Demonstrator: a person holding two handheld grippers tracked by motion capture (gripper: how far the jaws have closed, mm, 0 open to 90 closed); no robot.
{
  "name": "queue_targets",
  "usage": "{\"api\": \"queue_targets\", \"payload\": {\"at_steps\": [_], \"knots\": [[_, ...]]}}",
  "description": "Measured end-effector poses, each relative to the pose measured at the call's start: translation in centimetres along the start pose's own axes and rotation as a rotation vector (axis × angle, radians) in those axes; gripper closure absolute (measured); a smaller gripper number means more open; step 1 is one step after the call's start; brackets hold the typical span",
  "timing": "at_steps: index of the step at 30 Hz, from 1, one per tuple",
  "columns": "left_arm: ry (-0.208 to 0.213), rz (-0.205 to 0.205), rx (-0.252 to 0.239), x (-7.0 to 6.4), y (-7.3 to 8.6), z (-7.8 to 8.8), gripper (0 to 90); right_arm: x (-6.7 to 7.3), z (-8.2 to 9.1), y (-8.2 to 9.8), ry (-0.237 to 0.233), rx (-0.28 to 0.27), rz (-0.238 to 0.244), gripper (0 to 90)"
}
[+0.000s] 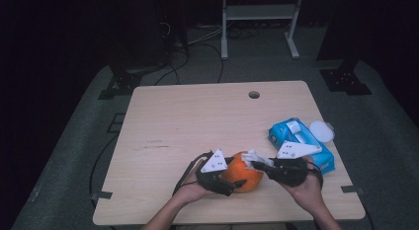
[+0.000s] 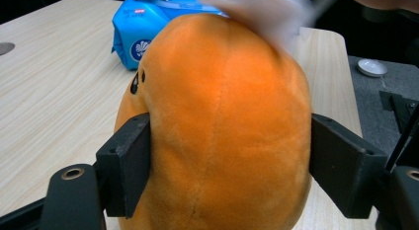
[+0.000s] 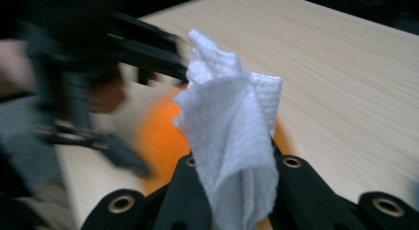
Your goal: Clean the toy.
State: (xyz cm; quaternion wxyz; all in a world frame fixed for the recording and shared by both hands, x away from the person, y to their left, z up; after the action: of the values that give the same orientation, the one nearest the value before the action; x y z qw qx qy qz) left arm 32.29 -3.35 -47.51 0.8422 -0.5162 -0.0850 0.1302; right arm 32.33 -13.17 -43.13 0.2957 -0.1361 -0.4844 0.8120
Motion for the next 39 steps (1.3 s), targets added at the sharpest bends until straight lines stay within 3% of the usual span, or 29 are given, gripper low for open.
{"api": "queue_targets", "payload": {"at_steps": [2,4,7,13,16,19,22,26,28,31,34,39], "knots": [[0.006,-0.003,-0.005,0.1,0.0,0.1,20.1,-1.5,0.2,1.0,0.035,0.029,-0.032,82.3],[0.01,0.007,-0.011,0.2,0.0,0.0,19.5,-1.9,0.2,1.8,0.033,0.052,-0.045,82.4],[0.005,-0.012,-0.003,-0.1,0.0,-0.2,19.9,-0.9,0.2,1.5,0.026,0.053,-0.019,82.4],[0.016,-0.069,0.007,-1.0,0.2,-0.3,20.9,2.2,0.0,-0.2,-0.06,0.018,0.021,82.4],[0.033,-0.077,0.015,-1.1,0.2,-0.2,20.8,1.7,0.1,-0.1,-0.051,0.015,0.015,82.4],[0.048,-0.075,0.004,-1.0,-0.1,0.1,24.5,0.0,0.2,0.5,-0.01,0.016,0.0,82.4],[0.036,-0.067,-0.003,-1.0,-0.1,-0.3,26.4,-0.7,0.6,0.7,-0.012,0.012,-0.035,82.4],[-0.002,-0.044,-0.003,-0.6,0.1,-0.5,24.8,0.7,0.3,0.6,-0.012,0.027,0.002,82.3],[-0.014,-0.018,-0.003,-0.3,0.1,-0.5,19.7,1.5,0.1,0.3,-0.055,0.018,-0.004,82.4],[-0.001,-0.015,-0.009,-0.4,0.3,-0.5,18.6,1.9,-0.1,0.3,-0.043,0.027,0.02,82.4],[0.01,-0.053,-0.001,-1.0,0.4,-0.6,26.6,2.3,-0.1,0.2,-0.049,0.031,0.03,82.5],[0.015,-0.091,0.001,-1.6,0.4,-1.0,29.2,2.2,-0.1,-0.1,-0.059,0.022,0.032,82.6]]}}
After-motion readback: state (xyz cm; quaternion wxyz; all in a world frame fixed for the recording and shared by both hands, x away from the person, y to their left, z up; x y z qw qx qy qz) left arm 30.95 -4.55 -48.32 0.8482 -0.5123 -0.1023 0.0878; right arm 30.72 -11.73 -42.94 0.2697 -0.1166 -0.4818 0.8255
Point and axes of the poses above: each handheld gripper's, and its own axes: z roughly backward along the jaws, y roughly out of its underside, x roughly to its left, the point moved 10 cm from there along -z, roughly forward along the jaws, and after that the axes turned 1 degree about y, right-handed, at the moved point
